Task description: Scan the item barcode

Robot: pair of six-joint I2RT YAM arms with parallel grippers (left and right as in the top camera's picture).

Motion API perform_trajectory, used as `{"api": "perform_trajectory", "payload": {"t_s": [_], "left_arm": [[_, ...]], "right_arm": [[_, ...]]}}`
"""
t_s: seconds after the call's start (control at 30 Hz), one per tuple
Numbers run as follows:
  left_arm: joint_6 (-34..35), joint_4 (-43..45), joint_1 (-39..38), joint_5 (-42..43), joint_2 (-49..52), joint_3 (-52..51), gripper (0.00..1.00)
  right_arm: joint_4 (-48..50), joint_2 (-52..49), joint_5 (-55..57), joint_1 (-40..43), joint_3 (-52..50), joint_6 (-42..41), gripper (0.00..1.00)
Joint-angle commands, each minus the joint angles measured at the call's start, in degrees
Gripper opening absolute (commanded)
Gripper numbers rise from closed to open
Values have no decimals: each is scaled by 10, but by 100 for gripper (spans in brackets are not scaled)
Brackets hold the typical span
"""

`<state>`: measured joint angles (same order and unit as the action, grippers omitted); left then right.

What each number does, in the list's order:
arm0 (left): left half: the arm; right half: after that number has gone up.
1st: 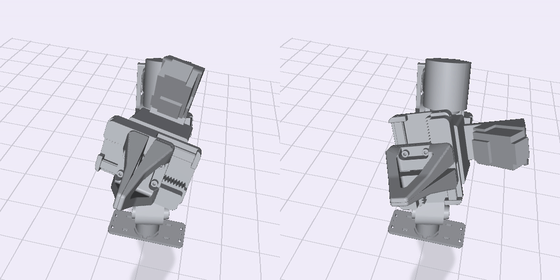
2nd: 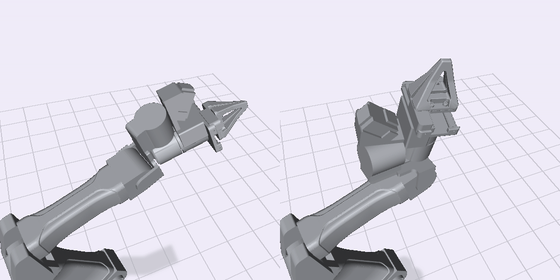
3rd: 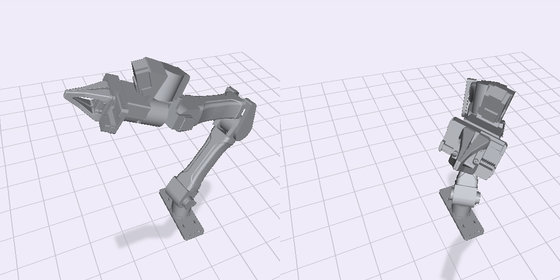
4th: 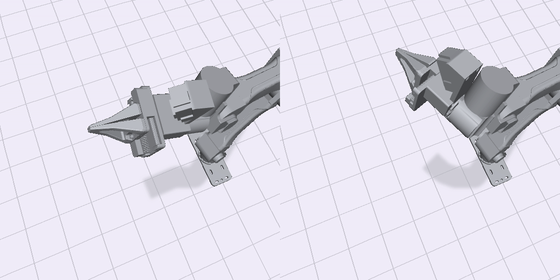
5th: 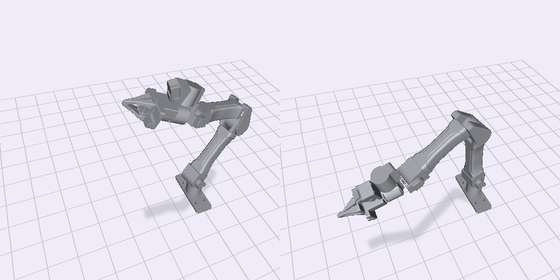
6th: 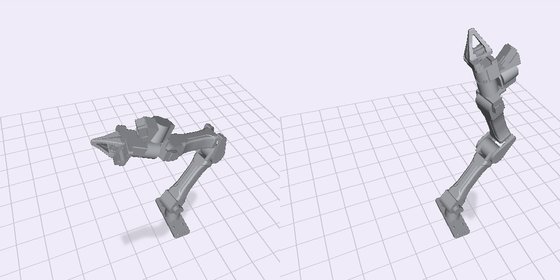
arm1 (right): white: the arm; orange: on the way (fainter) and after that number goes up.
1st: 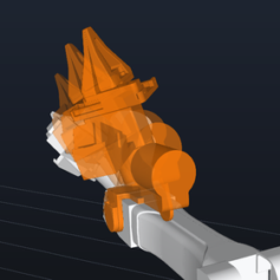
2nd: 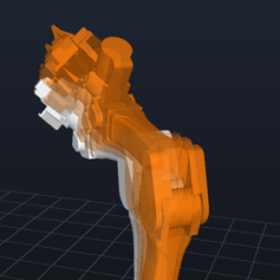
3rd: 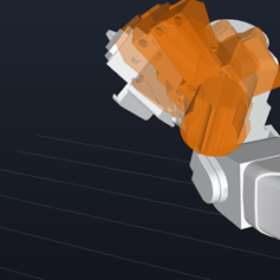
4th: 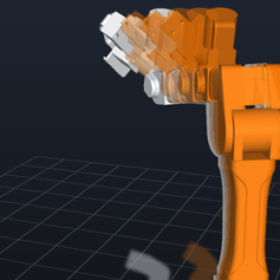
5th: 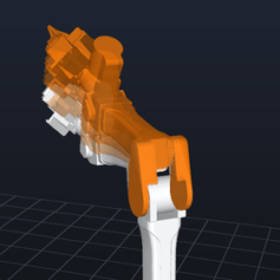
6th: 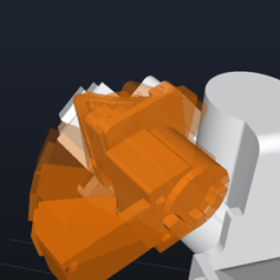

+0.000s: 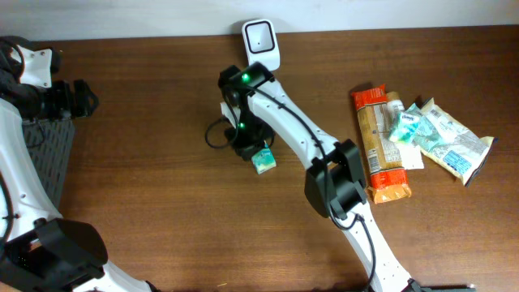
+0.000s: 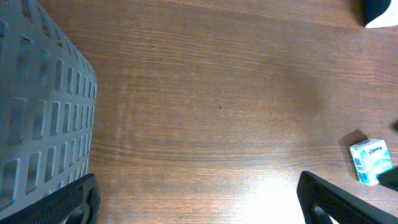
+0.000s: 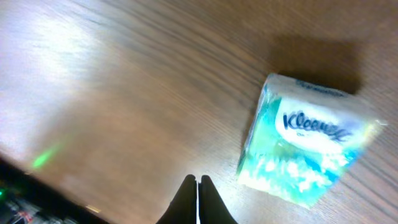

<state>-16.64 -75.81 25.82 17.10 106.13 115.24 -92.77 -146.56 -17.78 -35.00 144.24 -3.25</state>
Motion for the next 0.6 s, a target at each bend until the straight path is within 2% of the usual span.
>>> {"api": "perform_trajectory", "payload": {"t_s": [0.0,0.23,0.43,0.5,0.53,0.57], "left_arm": [[6,1,2,0,0,0,99],[5,1,2,0,0,0,99],[6,1,2,0,0,0,99],[6,1,2,0,0,0,99],[6,1,2,0,0,0,99],[6,1,2,0,0,0,99]], "right_arm": [[-23,98,-11,15,78,13,4],[-46,220,-45,90,104,-15,4],[-46,250,-21,122,87,-35,6],[-45,249,-19,122,46,-36,15],[-44,246,-9,122,17,-45,29],[-41,245,2,122,-10,-59,33]]}}
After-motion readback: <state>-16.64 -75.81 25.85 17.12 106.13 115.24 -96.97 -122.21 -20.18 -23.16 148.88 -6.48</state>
